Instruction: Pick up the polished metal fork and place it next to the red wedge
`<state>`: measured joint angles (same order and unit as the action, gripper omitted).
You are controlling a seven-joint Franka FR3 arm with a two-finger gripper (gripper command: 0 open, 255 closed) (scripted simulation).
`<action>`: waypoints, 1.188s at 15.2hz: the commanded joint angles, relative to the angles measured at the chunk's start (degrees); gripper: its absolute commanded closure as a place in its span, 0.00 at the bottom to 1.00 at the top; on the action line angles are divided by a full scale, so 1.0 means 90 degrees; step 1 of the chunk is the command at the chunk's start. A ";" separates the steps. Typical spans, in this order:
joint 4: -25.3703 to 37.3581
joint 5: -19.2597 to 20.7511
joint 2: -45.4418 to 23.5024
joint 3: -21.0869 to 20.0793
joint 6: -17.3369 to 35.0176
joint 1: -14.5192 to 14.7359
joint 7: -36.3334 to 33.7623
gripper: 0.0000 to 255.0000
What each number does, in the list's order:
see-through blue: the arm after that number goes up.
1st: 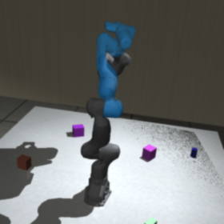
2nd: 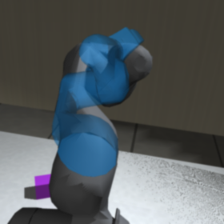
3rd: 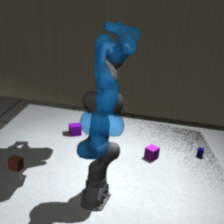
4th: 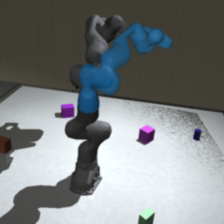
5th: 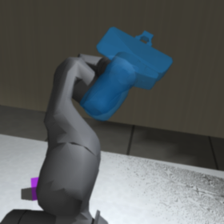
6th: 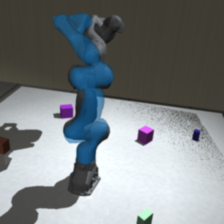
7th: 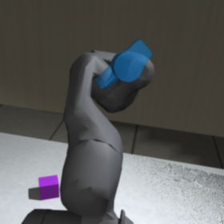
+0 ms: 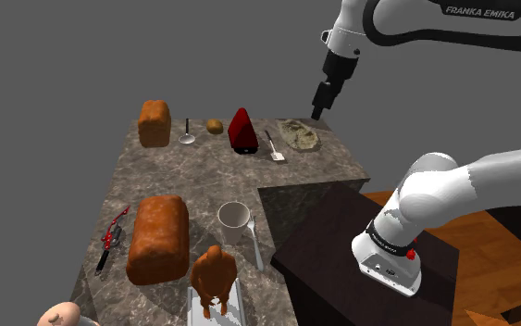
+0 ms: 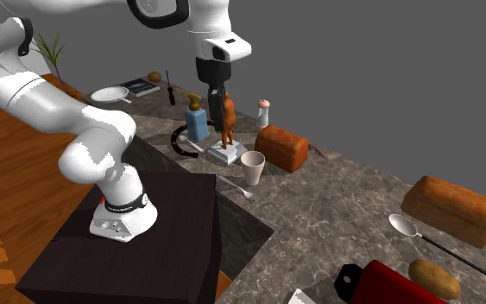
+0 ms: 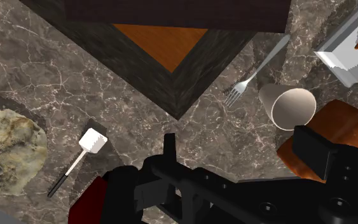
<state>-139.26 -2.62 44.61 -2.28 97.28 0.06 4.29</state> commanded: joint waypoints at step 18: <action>-0.2382 -0.1170 -0.1386 -0.2019 0.3933 -0.0061 -0.3232 0.00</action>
<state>-159.94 -12.60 34.68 -19.04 129.16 -0.26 -22.83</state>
